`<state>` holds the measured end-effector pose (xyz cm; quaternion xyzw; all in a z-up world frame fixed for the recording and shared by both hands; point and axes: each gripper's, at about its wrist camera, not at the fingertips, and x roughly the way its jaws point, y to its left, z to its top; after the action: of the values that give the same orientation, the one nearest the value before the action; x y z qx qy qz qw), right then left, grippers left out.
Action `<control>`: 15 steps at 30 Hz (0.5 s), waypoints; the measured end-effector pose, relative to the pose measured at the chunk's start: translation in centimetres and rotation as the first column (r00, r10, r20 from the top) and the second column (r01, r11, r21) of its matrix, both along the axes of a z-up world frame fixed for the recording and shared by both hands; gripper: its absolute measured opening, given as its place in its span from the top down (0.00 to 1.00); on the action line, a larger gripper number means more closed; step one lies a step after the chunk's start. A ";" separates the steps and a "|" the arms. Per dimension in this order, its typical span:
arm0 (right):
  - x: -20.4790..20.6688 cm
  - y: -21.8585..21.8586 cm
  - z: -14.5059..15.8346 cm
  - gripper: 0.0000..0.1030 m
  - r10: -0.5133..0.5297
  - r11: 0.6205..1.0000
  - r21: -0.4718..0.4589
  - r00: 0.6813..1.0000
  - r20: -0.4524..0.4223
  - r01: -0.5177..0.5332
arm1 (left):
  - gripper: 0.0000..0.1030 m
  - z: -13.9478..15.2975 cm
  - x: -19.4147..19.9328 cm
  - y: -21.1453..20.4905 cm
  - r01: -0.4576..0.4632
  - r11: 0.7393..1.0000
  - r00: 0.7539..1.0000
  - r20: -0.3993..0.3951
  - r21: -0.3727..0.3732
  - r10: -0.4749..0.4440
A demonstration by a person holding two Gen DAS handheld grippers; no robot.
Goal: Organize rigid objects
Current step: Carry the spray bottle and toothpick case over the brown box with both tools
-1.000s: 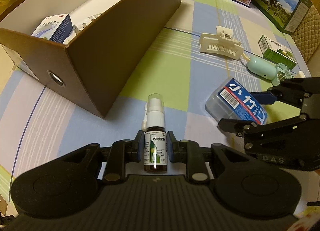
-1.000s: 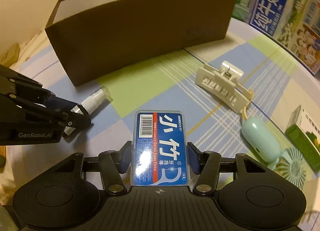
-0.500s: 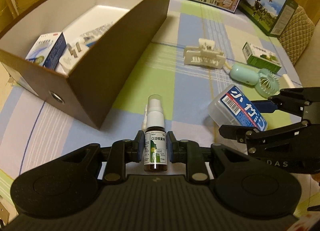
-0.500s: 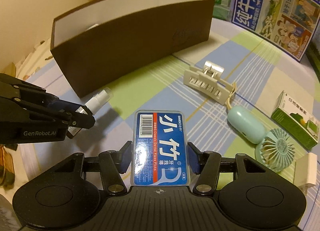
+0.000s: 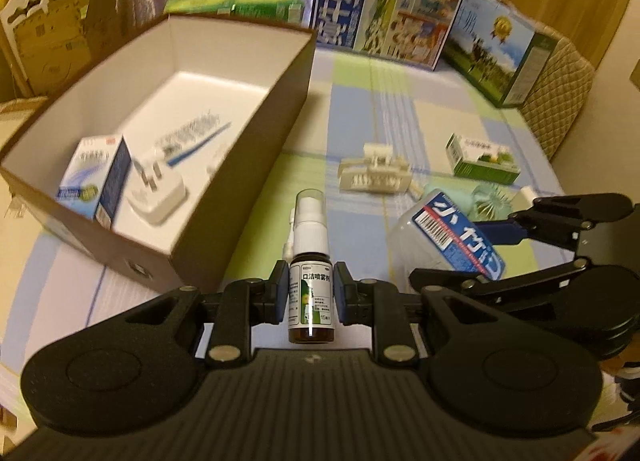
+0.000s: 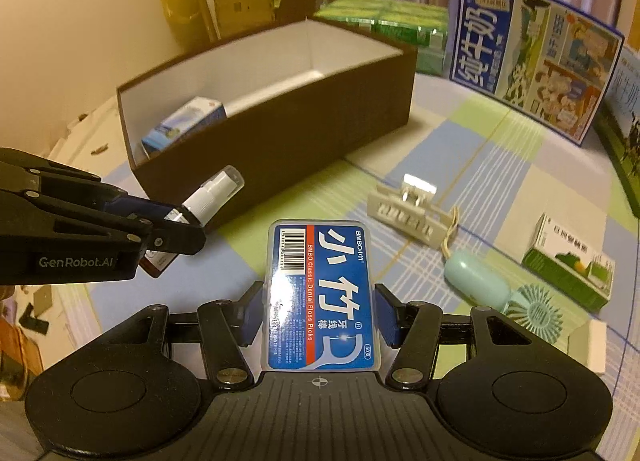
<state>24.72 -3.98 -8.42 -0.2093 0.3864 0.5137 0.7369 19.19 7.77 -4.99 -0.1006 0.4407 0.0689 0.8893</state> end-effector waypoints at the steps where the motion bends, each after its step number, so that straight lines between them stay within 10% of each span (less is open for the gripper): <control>1: -0.2 0.2 0.5 0.48 -0.001 1.000 0.009 1.000 0.002 0.001 | 0.82 0.5 -0.1 0.2 0.005 1.000 1.000 0.014 0.000 -0.005; 15: -3.1 6.0 5.0 0.48 0.023 0.995 0.102 1.000 0.016 -0.024 | 0.82 5.0 -0.8 5.3 -0.002 0.999 0.994 0.111 0.037 -0.002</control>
<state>21.58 1.99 -3.45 -0.1799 0.3517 0.5397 0.7434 18.38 13.07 -0.01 -0.0877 0.3893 0.0713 0.9141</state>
